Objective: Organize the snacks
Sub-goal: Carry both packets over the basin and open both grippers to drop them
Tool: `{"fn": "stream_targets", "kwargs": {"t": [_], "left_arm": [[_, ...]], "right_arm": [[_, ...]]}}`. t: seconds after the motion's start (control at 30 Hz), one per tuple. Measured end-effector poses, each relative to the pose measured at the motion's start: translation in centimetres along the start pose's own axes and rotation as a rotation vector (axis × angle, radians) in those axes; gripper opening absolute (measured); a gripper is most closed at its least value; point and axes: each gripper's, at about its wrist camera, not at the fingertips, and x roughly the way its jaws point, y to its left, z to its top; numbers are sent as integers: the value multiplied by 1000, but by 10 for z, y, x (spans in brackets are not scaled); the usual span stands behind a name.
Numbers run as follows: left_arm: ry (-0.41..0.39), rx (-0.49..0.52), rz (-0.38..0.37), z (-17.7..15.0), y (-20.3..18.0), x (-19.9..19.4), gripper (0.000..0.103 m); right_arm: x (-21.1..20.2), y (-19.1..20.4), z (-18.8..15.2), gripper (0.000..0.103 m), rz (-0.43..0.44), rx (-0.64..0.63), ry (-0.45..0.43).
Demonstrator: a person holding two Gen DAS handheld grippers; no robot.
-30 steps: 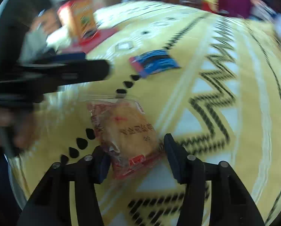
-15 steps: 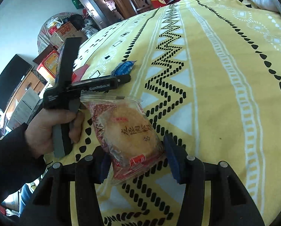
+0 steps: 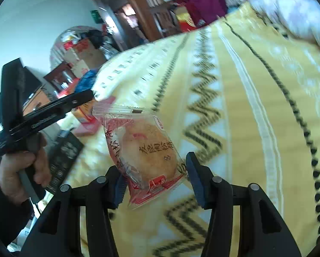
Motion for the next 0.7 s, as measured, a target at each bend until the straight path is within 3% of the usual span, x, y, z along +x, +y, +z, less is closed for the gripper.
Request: {"fn": "stream_targets", "kwargs": {"t": [0.27,0.43,0.6,0.67,0.7], "left_arm": [[-110,-94,249,7,103,-110,45],[-145,-182,358,-6,155,-156,45],[-148,-247,405,-28,190,-178,45],[-145,-266,409,-37,201,-184,45],[-145,-270,410,-42,205,-186,45]], "right_arm": [[-10,122,47,55,142,-175,-55],[-3,219,72,53,255,-291,-68],[12,298,85,53,324,-408,-35],[25,309,83,53,317,-411,11],[31,307,80,59,306,-409,30]]}}
